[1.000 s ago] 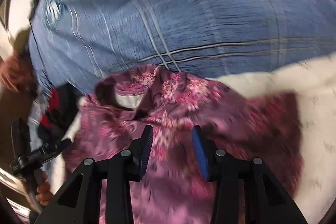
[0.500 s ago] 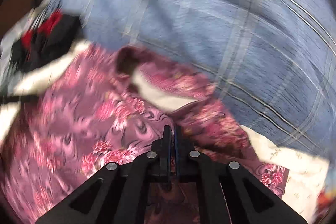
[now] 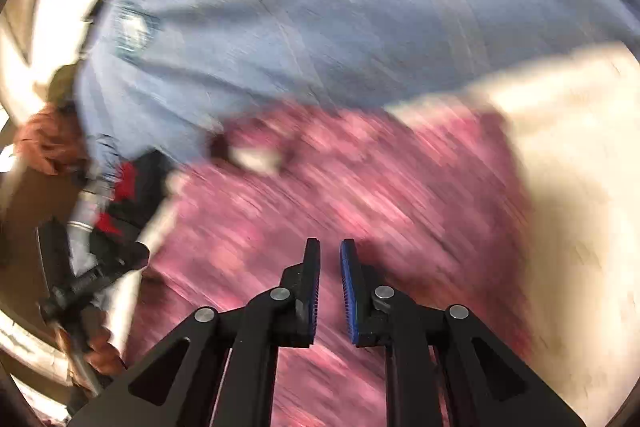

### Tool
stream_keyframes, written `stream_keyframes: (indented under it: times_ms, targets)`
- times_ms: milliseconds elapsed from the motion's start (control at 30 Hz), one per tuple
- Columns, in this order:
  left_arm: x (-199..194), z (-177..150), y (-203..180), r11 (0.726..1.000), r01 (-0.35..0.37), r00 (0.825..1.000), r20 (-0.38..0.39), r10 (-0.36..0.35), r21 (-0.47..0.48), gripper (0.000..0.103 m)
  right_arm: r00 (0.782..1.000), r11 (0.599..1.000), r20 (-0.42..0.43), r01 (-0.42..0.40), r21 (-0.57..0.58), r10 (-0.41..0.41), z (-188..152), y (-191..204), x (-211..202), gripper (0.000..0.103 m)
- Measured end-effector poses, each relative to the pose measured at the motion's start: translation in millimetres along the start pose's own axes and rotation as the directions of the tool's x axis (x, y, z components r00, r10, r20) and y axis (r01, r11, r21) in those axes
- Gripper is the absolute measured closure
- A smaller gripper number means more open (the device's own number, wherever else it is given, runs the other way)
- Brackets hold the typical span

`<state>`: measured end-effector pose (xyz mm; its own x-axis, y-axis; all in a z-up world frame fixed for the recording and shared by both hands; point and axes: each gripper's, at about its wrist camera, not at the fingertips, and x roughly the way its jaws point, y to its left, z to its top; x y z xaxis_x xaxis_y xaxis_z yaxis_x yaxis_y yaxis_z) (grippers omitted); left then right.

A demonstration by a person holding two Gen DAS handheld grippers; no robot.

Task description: Fold small clothes

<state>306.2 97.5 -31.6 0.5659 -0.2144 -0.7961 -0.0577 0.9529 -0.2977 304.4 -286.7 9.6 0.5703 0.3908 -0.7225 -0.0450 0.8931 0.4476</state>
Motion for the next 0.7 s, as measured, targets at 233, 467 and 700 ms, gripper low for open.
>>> stream_keyframes:
  times_ms: [233,467,700]
  targets:
    - [-49.5,-13.2,11.2,0.997,0.063,0.994,-0.092,-0.066,-0.035,0.039,0.998,0.985,0.064,-0.03,0.169,0.019,-20.7,-31.2,-60.0,0.078]
    - [-108.2,-71.4,94.1,0.981,0.008,0.977,-0.209,-0.049,-0.195,0.039,0.998,0.967,0.022,0.055,0.249,-0.062,-124.8,-69.2,-131.2,0.068]
    - [-138.9,-154.9,104.8,0.977,0.058,0.943,-0.311,-0.121,-0.205,0.029,0.992,0.949,-0.019,-0.111,0.294,0.122,-219.4,-68.7,-157.9,0.066]
